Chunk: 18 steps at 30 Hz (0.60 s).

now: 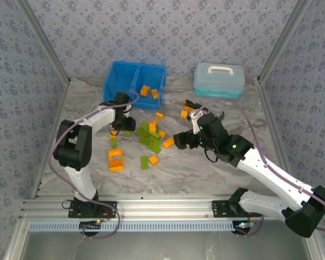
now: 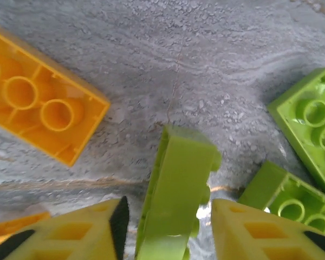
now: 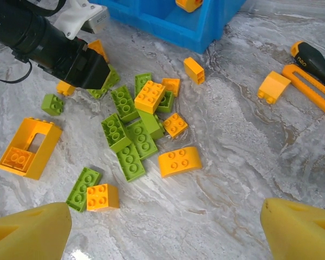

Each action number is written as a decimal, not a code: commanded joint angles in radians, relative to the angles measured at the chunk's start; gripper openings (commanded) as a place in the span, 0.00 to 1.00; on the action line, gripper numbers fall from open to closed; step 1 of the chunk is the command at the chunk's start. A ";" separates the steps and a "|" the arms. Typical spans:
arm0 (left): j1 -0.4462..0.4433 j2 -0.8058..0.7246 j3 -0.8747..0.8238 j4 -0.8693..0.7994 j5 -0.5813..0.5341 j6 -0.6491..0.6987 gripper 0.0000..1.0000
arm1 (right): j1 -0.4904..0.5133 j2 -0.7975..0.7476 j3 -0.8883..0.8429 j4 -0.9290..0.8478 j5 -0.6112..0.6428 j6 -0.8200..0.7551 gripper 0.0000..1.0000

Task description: Sort the legos into containers by color

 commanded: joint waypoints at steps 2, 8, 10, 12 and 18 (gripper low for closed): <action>0.003 0.034 0.007 0.035 0.029 -0.006 0.32 | 0.001 0.003 -0.004 0.021 0.032 0.030 0.93; 0.003 -0.013 -0.005 0.057 0.093 -0.026 0.19 | 0.001 0.015 0.013 0.013 0.032 0.030 0.93; 0.005 -0.059 0.005 0.050 0.108 -0.032 0.18 | 0.000 0.015 0.017 0.008 0.033 0.034 0.93; 0.010 -0.126 0.024 0.051 0.109 -0.042 0.18 | 0.000 0.011 0.019 0.008 0.032 0.041 0.93; 0.071 -0.200 0.181 0.078 -0.015 -0.062 0.18 | 0.000 0.011 0.018 0.023 0.025 0.055 0.96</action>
